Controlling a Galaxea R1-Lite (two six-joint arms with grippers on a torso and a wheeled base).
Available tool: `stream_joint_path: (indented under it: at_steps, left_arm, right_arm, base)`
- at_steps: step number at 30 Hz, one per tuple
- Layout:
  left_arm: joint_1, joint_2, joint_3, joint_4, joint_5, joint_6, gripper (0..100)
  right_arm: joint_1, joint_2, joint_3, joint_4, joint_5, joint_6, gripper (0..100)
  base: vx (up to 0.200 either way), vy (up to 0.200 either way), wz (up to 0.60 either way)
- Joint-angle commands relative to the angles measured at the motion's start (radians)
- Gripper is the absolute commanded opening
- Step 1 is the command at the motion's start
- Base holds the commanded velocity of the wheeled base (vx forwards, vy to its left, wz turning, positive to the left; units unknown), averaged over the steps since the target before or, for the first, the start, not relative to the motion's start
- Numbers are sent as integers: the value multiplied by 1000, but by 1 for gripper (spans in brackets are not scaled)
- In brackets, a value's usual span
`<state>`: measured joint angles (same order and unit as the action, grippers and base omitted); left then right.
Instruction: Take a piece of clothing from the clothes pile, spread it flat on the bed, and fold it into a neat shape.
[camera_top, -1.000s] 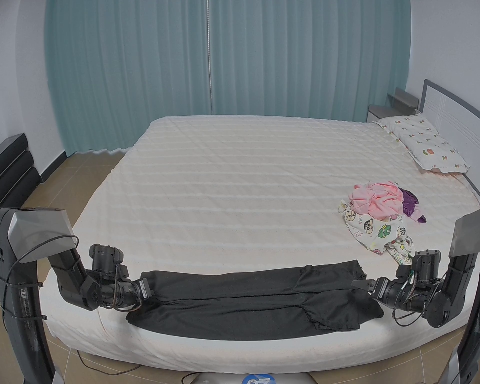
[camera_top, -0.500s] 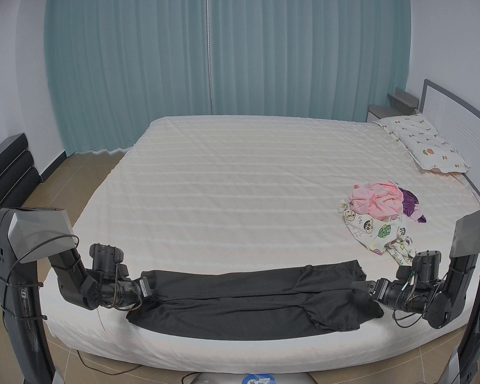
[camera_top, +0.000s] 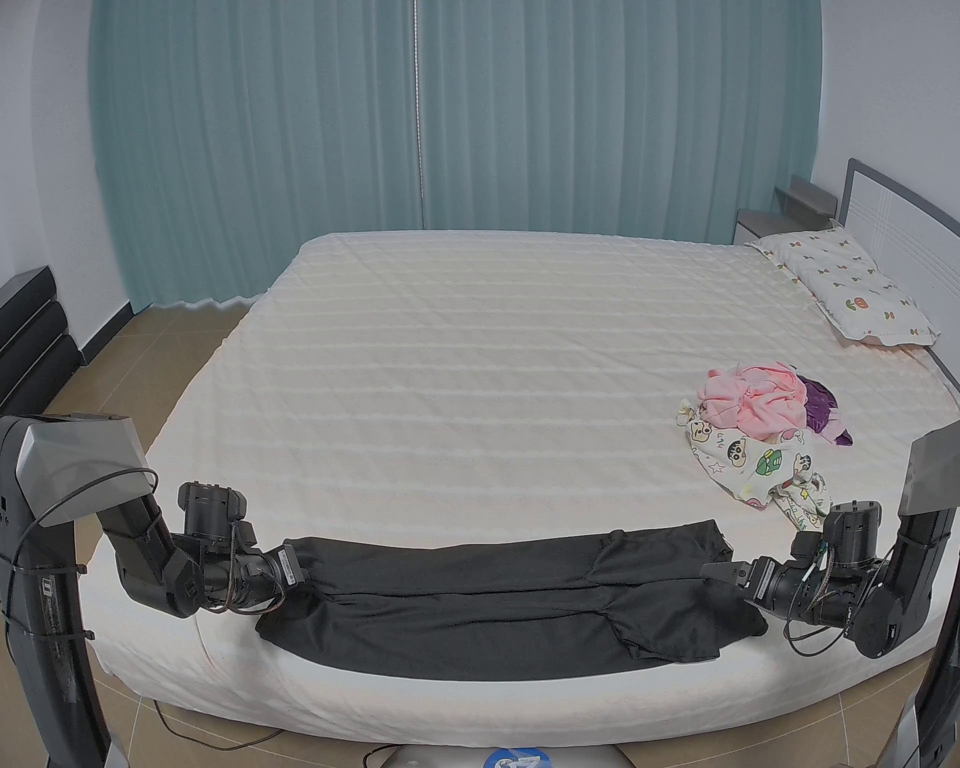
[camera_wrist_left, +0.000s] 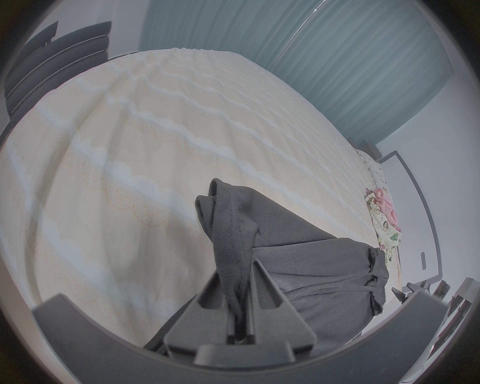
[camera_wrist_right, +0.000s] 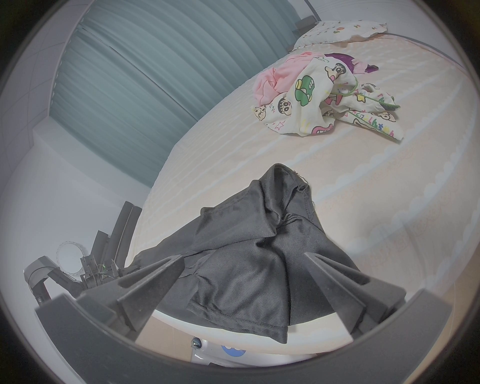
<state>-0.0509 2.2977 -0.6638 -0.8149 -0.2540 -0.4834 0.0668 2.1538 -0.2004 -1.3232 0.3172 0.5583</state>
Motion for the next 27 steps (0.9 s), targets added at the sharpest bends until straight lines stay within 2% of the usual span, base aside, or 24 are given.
stream_joint_path:
  at_steps: [1,4,7,27]
  left_arm:
    - [0,-4,0,0,1,-11,0]
    - [-1,-6,0,-1,1,-29,0]
    - [-1,-6,0,-3,1,-29,0]
    - [-9,-9,3,-29,1,-35,0]
  right_arm:
    - [1,0,-1,-1,0,0,100]
    - [1,-2,-1,-1,0,0,100]
    - [1,-2,-1,-5,0,0,100]
    - [1,0,9,-36,0,0,100]
  base:
    - [0,0,0]
    - [-200,0,0]
    - [-200,200,0]
    - [0,0,0]
